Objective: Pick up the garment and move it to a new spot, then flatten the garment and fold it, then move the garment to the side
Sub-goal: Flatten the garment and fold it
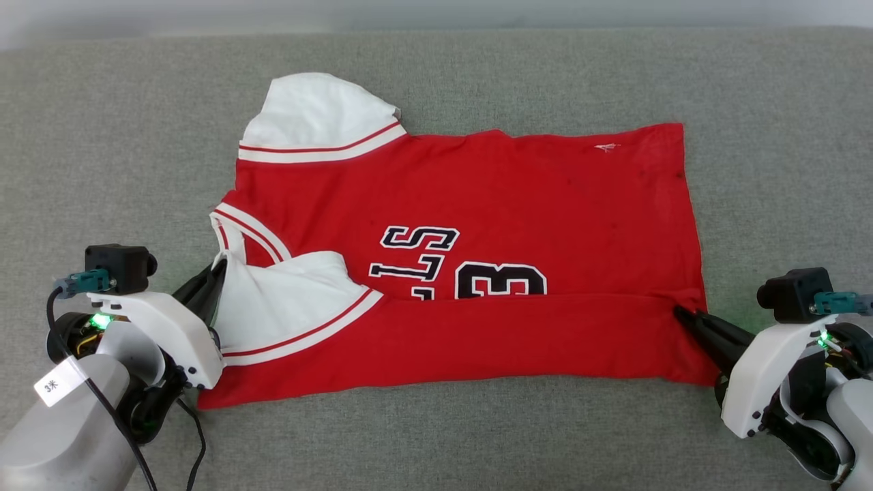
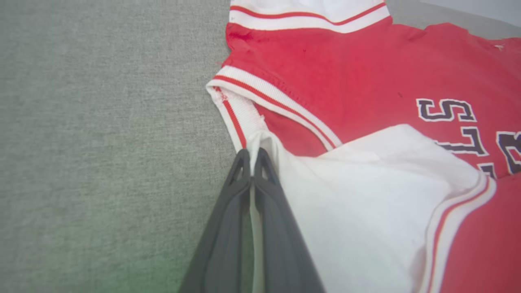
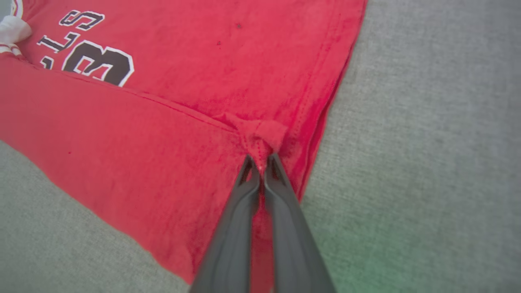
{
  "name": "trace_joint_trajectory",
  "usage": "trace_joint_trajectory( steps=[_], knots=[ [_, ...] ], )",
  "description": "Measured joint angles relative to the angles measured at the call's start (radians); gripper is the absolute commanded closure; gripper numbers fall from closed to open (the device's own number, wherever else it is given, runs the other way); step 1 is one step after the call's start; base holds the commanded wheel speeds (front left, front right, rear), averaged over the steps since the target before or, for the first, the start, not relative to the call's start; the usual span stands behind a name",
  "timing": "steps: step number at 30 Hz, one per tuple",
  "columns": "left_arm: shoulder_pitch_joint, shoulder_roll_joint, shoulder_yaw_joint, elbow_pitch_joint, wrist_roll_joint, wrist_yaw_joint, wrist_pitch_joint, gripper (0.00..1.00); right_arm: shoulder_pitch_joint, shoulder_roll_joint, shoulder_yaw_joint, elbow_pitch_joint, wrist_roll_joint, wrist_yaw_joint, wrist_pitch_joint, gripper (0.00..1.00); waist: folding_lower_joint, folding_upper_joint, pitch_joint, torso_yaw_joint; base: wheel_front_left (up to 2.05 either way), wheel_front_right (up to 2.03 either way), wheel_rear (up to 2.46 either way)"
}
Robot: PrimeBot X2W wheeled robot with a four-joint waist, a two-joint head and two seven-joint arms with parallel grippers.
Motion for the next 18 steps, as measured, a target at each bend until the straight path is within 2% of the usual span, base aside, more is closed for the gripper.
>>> trace_joint_trajectory(
  steps=[1, 2, 3, 4, 11, 18],
  knots=[
    [-0.002, -0.004, -0.001, 0.011, 0.002, -0.002, -0.006, 1.00, 0.000, 0.002, 0.001, 0.002, 0.010, 0.000, 0.000, 0.58, 0.0000, 0.0000, -0.005, 0.000, 0.00, 0.00, 0.00],
    [-0.006, -0.007, -0.003, 0.021, 0.003, -0.002, -0.009, 0.88, 0.001, 0.003, 0.000, 0.005, 0.017, 0.000, -0.002, 0.00, 0.0000, 0.0000, -0.011, 0.001, 0.00, 0.00, 0.00],
    [-0.009, -0.009, -0.006, 0.028, 0.005, -0.002, -0.008, 0.69, 0.001, 0.003, -0.003, 0.006, 0.017, 0.000, -0.011, 0.00, 0.0000, 0.0000, -0.018, 0.001, 0.00, 0.00, 0.00],
    [-0.012, -0.010, -0.009, 0.034, 0.009, -0.002, -0.009, 0.00, 0.002, 0.002, -0.006, 0.006, 0.017, 0.000, -0.013, 0.00, 0.0000, 0.0000, -0.025, 0.003, 0.00, 0.00, 0.00],
    [-0.037, 0.011, -0.024, 0.035, 0.025, -0.001, 0.018, 0.00, 0.044, -0.016, -0.055, -0.027, 0.014, 0.000, -0.042, 0.00, -0.0001, 0.0000, -0.085, 0.022, 0.00, 0.00, 0.00],
    [-0.061, 0.067, -0.059, -0.042, 0.013, -0.002, 0.183, 0.00, 0.087, -0.023, -0.117, -0.075, -0.029, 0.000, -0.034, 0.00, -0.0002, 0.0000, -0.141, 0.048, 0.00, 0.00, 0.00]
  ],
)
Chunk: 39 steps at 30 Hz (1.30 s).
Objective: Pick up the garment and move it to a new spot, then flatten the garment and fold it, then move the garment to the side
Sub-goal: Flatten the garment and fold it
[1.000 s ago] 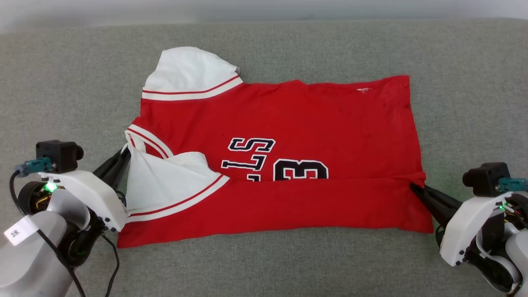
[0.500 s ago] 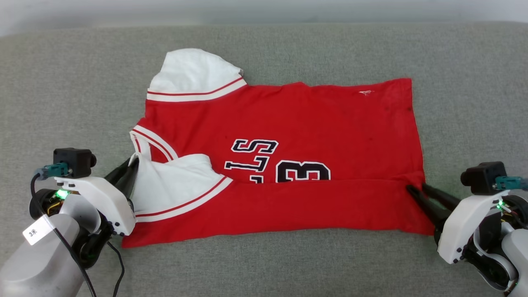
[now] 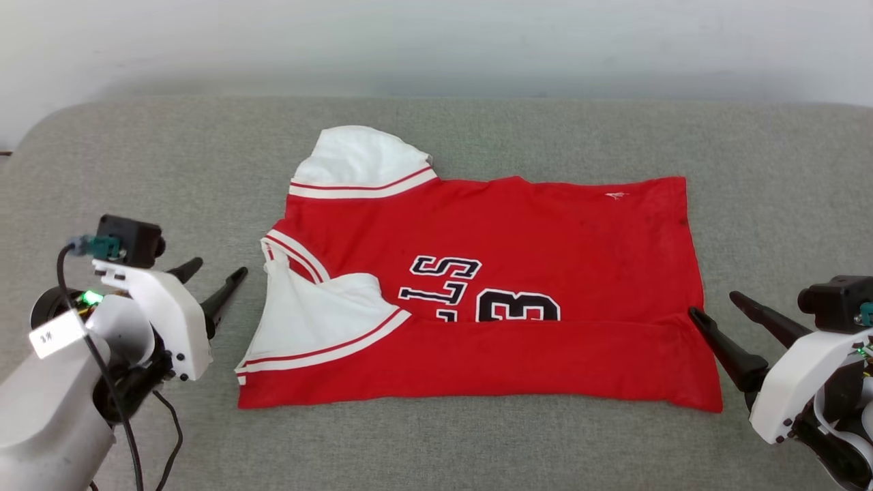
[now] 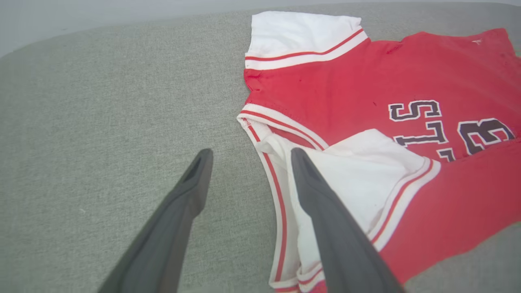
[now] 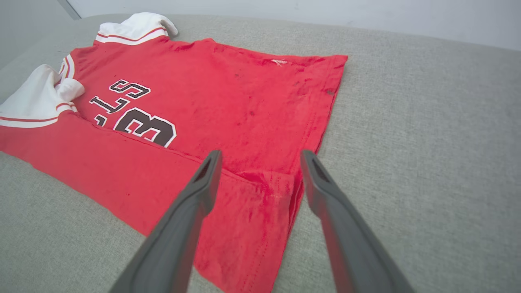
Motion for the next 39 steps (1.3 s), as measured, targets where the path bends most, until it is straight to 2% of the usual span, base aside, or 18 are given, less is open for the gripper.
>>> trace_joint_trajectory(
  steps=[9, 16, 22, 35, 36, 37, 38, 39],
  knots=[
    [-0.045, 0.072, -0.076, -0.136, -0.086, 0.001, 0.390, 0.00, 0.038, 0.026, -0.053, -0.045, -0.040, 0.000, 0.049, 0.00, 0.0000, 0.0000, -0.031, 0.023, 0.00, 0.00, 0.00],
    [-0.058, 0.086, -0.143, -0.196, -0.090, 0.018, 0.567, 0.00, 0.050, 0.041, -0.076, -0.071, -0.059, 0.000, 0.073, 0.00, 0.0000, 0.0000, -0.028, 0.017, 0.00, 0.00, 0.00],
    [-0.048, 0.089, -0.181, -0.175, -0.087, 0.020, 0.622, 0.00, 0.050, 0.054, -0.081, -0.084, -0.068, 0.000, 0.086, 0.00, 0.0000, 0.0000, -0.014, -0.003, 0.00, 0.00, 0.00],
    [-0.013, 0.032, -0.211, -0.036, -0.097, 0.009, 0.600, 0.00, 0.025, 0.066, -0.076, -0.088, -0.079, 0.000, 0.092, 0.00, 0.0000, 0.0000, 0.036, -0.038, 0.00, 0.00, 0.00],
    [-0.013, 0.028, -0.211, -0.027, -0.104, 0.007, 0.597, 0.26, 0.022, 0.066, -0.075, -0.088, -0.079, 0.000, 0.092, 0.00, -0.0001, -0.0001, 0.037, -0.039, 0.00, 0.00, 0.00],
    [-0.014, 0.025, -0.211, -0.018, -0.106, 0.004, 0.595, 0.87, 0.019, 0.066, -0.075, -0.088, -0.079, 0.000, 0.095, 0.00, -0.0001, 0.0000, 0.036, -0.040, 0.00, 0.00, 0.00],
    [-0.015, 0.022, -0.212, -0.012, -0.107, 0.001, 0.591, 1.00, 0.018, 0.064, -0.074, -0.089, -0.080, 0.000, 0.095, 0.00, -0.0001, 0.0000, 0.034, -0.040, 0.00, 0.00, 0.00],
    [-0.015, 0.023, -0.215, -0.007, -0.107, 0.000, 0.587, 1.00, 0.016, 0.060, -0.074, -0.091, -0.084, 0.000, 0.096, 0.00, -0.0001, 0.0000, 0.032, -0.040, 0.00, 0.00, 0.00]
  ],
)
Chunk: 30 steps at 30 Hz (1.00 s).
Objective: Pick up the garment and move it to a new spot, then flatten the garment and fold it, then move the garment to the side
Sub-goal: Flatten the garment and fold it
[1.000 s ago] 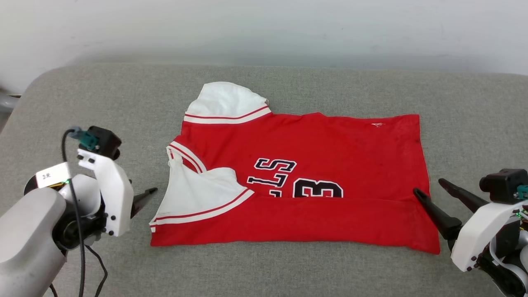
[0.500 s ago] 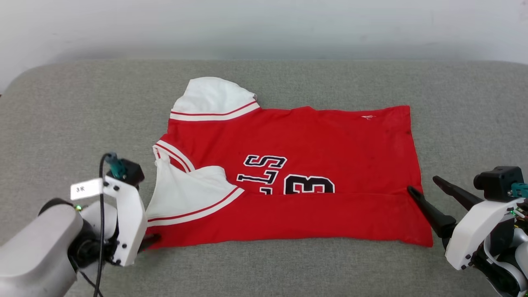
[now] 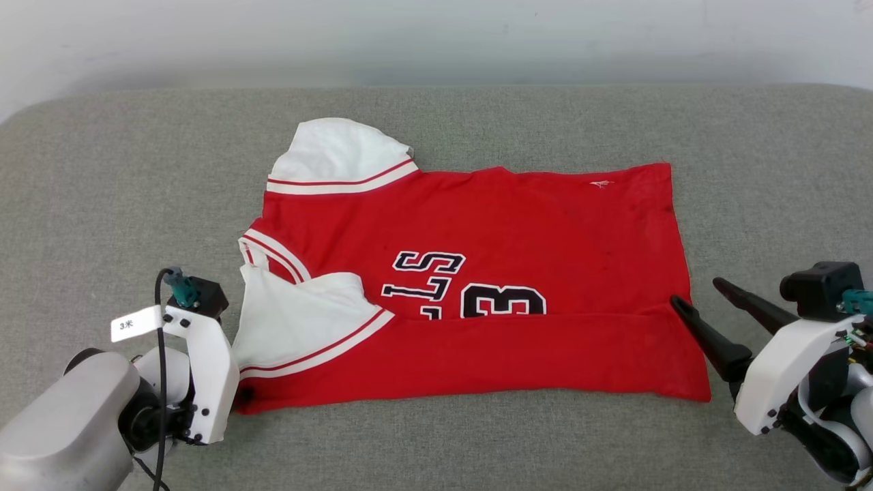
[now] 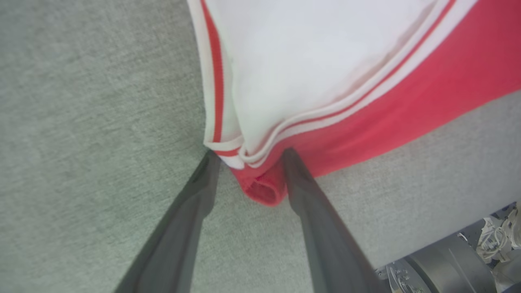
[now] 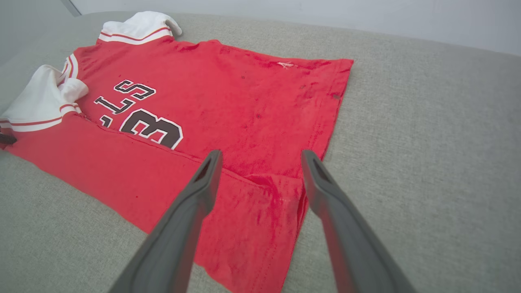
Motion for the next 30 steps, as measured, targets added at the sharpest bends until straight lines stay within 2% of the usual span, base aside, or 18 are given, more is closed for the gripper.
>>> trace_joint_trajectory(
  steps=[5, 9, 14, 18, 23, 30],
  knots=[
    [-0.001, 0.003, -0.014, -0.009, -0.004, -0.008, -0.032, 1.00, -0.017, -0.044, -0.007, -0.026, -0.021, 0.000, 0.028, 0.00, 0.0002, 0.0000, -0.022, 0.008, 0.00, 0.00, 0.00],
    [0.001, 0.016, -0.014, -0.048, -0.005, -0.009, -0.065, 1.00, -0.042, -0.099, -0.023, -0.061, -0.026, 0.000, 0.100, 0.00, 0.0002, 0.0000, -0.040, 0.020, 0.00, 0.00, 0.00],
    [0.002, 0.039, -0.015, -0.112, 0.001, -0.013, -0.089, 1.00, -0.066, -0.175, -0.024, -0.115, 0.008, 0.000, 0.299, 0.00, 0.0002, 0.0000, -0.055, 0.036, 0.00, 0.00, 0.00],
    [0.005, 0.048, -0.016, -0.149, 0.003, -0.008, -0.097, 1.00, -0.074, -0.208, -0.009, -0.140, 0.034, 0.000, 0.464, 0.00, 0.0002, 0.0000, -0.057, 0.046, 0.00, 0.00, 0.00],
    [0.005, 0.045, -0.018, -0.178, 0.013, 0.002, -0.098, 1.00, -0.077, -0.195, 0.006, -0.114, 0.074, 0.000, 0.627, 0.00, 0.0002, 0.0000, -0.049, 0.058, 0.00, 0.00, 0.00],
    [-0.006, 0.032, -0.024, -0.199, 0.031, 0.007, -0.106, 1.00, -0.072, -0.140, 0.032, -0.039, 0.057, 0.000, 0.686, 0.00, 0.0003, 0.0000, -0.023, 0.078, 0.00, 0.00, 0.00]
  ],
)
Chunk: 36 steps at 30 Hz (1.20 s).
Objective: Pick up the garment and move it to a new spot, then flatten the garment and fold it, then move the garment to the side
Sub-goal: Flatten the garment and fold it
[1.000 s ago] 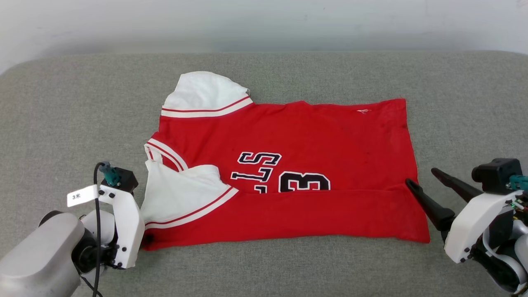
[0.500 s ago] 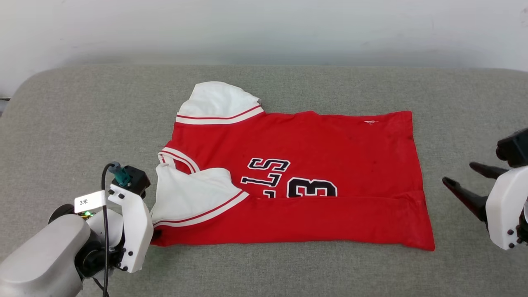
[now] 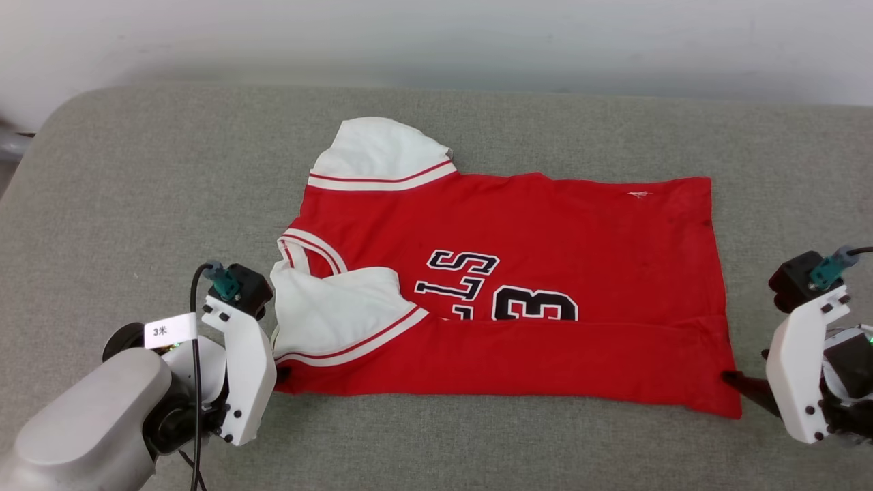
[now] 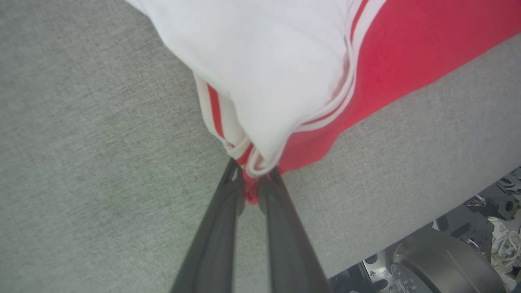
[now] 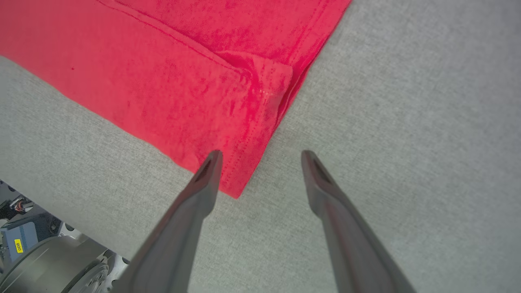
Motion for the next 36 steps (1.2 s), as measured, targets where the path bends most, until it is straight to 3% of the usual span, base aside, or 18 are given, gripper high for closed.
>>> trace_joint_trajectory(
  steps=[8, 18, 19, 20, 29, 36],
  knots=[
    [-0.023, -0.009, -0.001, -0.002, 0.018, 0.000, -0.016, 1.00, -0.009, 0.073, 0.054, 0.120, -0.031, 0.000, -0.014, 0.00, 0.0000, 0.0000, 0.042, 0.017, 0.00, 0.00, 0.00],
    [-0.036, -0.024, -0.013, 0.013, 0.018, -0.006, -0.027, 1.00, -0.042, 0.075, 0.161, 0.209, -0.019, -0.008, -0.081, 0.00, -0.0002, 0.0000, 0.059, 0.021, 0.00, 0.00, 0.00],
    [-0.036, -0.024, -0.014, 0.016, 0.017, -0.006, -0.028, 1.00, -0.047, 0.073, 0.170, 0.214, -0.014, -0.008, -0.092, 0.68, -0.0002, 0.0000, 0.057, 0.019, 0.00, 0.00, 0.00],
    [-0.036, -0.023, -0.014, 0.018, 0.016, -0.006, -0.031, 1.00, -0.051, 0.073, 0.178, 0.218, -0.010, -0.008, -0.103, 1.00, -0.0002, 0.0000, 0.055, 0.016, 0.00, 0.00, 0.00],
    [0.001, -0.005, -0.015, 0.028, -0.003, -0.007, -0.058, 1.00, -0.048, 0.066, 0.180, 0.202, 0.045, 0.000, -0.230, 1.00, 0.0000, 0.0000, -0.001, -0.002, 0.00, 0.00, 0.00],
    [0.070, 0.040, -0.005, -0.023, -0.029, 0.008, -0.082, 1.00, 0.026, -0.008, 0.138, 0.100, 0.076, 0.000, -0.275, 1.00, 0.0000, 0.0000, -0.069, -0.021, 0.00, 0.00, 0.00]
  ],
)
